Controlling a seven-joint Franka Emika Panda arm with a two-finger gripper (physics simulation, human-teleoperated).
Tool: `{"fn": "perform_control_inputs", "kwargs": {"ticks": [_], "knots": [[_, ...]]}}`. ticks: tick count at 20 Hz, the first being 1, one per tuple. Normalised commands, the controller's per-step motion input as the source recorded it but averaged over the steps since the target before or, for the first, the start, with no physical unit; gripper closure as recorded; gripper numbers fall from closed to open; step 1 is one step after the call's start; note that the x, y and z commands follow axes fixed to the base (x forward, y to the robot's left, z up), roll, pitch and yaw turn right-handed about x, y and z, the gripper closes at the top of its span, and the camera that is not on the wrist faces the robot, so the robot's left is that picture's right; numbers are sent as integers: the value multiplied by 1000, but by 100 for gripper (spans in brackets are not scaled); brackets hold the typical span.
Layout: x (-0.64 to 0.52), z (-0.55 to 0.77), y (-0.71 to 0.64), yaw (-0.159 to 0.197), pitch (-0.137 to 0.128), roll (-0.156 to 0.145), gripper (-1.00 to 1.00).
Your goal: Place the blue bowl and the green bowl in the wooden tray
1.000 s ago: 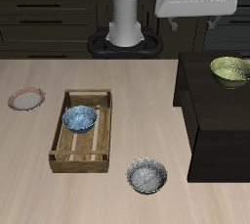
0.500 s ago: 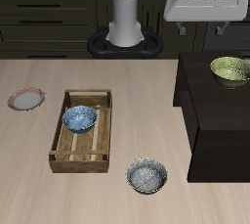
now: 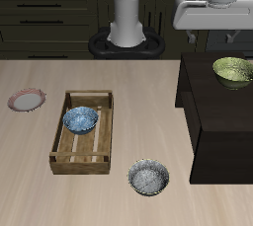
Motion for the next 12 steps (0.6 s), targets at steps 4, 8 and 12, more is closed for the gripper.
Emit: {"fn": "perform_control_inputs", "kwargs": {"ticks": [4, 8, 12], "knots": [[169, -105, 45, -16, 28, -18, -100], [129, -167, 84, 7, 32, 4, -100], [64, -199, 43, -1, 24, 4, -100]]}}
